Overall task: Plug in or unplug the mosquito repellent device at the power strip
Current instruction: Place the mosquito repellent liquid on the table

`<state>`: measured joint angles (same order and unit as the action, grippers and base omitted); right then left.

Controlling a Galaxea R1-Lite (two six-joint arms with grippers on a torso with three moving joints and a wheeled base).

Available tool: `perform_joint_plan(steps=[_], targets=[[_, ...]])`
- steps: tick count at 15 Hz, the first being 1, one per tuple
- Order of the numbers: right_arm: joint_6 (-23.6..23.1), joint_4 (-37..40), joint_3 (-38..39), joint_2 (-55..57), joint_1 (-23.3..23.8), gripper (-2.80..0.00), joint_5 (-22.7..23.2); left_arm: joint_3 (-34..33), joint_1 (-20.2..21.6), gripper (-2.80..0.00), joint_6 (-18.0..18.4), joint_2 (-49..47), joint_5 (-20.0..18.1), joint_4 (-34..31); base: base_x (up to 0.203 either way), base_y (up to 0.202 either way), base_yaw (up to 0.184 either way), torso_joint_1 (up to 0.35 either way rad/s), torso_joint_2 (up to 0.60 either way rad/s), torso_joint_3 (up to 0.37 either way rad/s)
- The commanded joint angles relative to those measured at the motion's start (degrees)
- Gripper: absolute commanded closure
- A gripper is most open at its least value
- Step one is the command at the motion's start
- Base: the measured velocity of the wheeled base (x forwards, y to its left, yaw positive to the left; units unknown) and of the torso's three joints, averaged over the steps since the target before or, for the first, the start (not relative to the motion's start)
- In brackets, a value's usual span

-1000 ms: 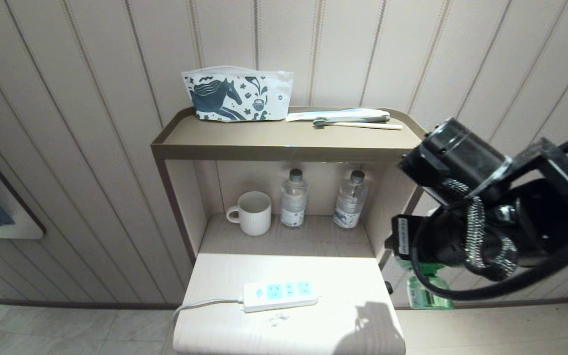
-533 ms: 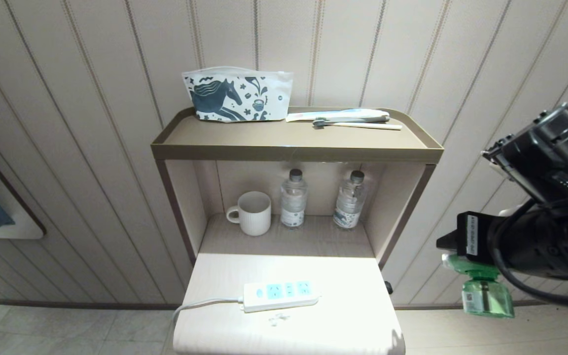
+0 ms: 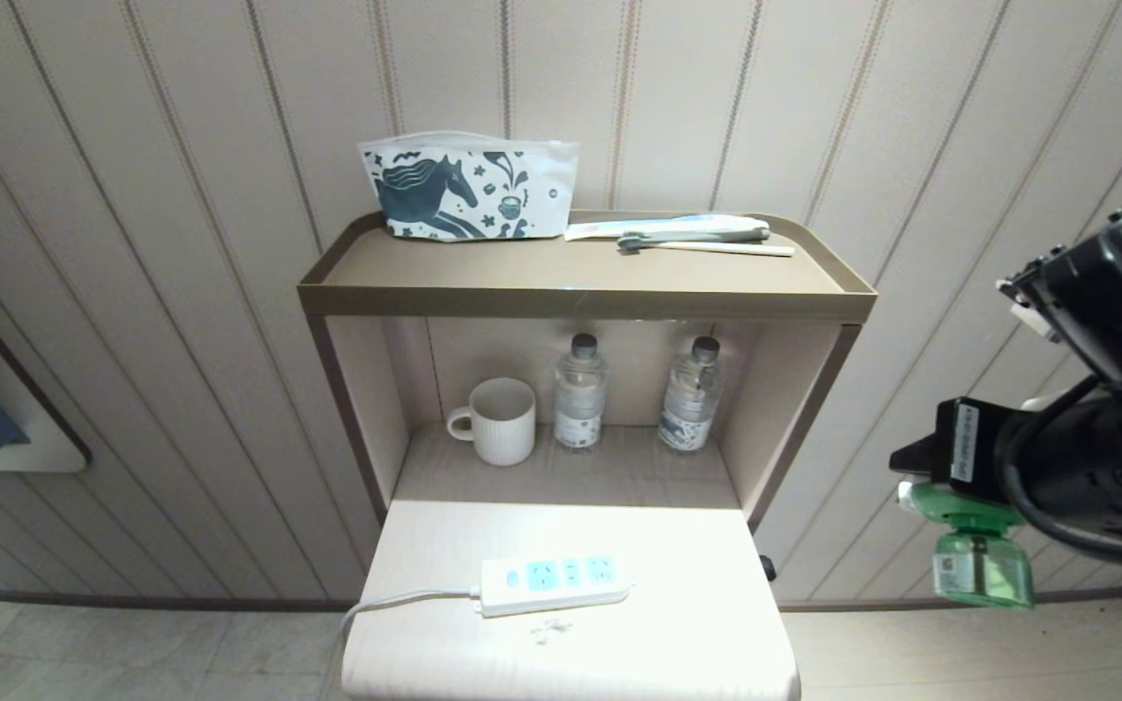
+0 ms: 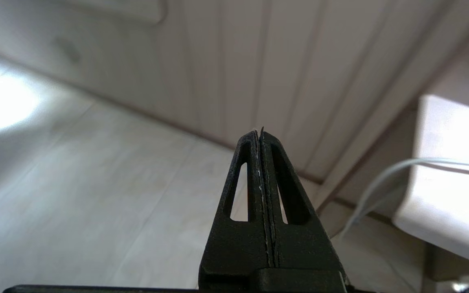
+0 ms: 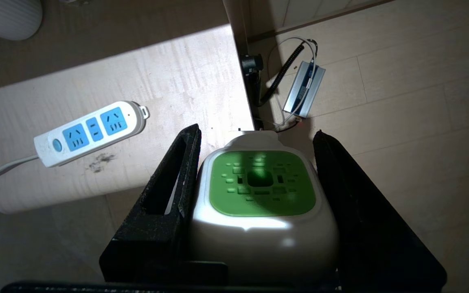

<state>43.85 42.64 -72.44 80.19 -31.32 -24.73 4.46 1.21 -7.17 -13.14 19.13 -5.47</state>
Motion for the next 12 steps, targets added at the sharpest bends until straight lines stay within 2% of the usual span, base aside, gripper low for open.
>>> perform_joint_plan(steps=[1, 2, 3, 4, 8, 12], targets=[[0.11, 0.16, -0.15, -0.05, -0.67, 0.0, -0.3, -0.07, 0.1, 0.0, 2.18, 7.24, -5.53, -0.34, 0.0, 0.0, 0.0, 0.0, 0.0, 0.0], [0.01, 0.03, -0.14, -0.26, -1.0, 0.0, -0.23, -0.83, -0.42, 0.0, 5.1, 11.11, -13.01, -0.39, 0.0, 0.0, 0.0, 0.0, 0.0, 0.0], [-0.03, -0.36, 0.17, -0.89, -2.34, 0.0, -0.23, -1.69, -0.91, 0.0, 9.44, 12.91, -18.68, -0.52, 0.0, 0.0, 0.0, 0.0, 0.0, 0.0], [-0.49, -1.21, 0.57, -1.57, -3.43, 0.0, -0.24, -2.39, -1.29, 0.0, 12.17, 13.09, -21.4, -0.52, 0.0, 0.0, 0.0, 0.0, 0.0, 0.0], [-5.52, -2.01, 0.78, -4.2, -8.44, 0.0, -1.33, -2.62, -1.38, 0.0, 11.56, 13.05, -20.88, -0.24, 0.0, 0.0, 0.0, 0.0, 0.0, 0.0], [-7.59, -2.81, 1.34, -5.7, -11.06, 0.0, -2.25, -2.62, -1.44, 0.0, 11.48, 13.05, -20.88, -0.24, 0.0, 0.0, 0.0, 0.0, 0.0, 0.0]])
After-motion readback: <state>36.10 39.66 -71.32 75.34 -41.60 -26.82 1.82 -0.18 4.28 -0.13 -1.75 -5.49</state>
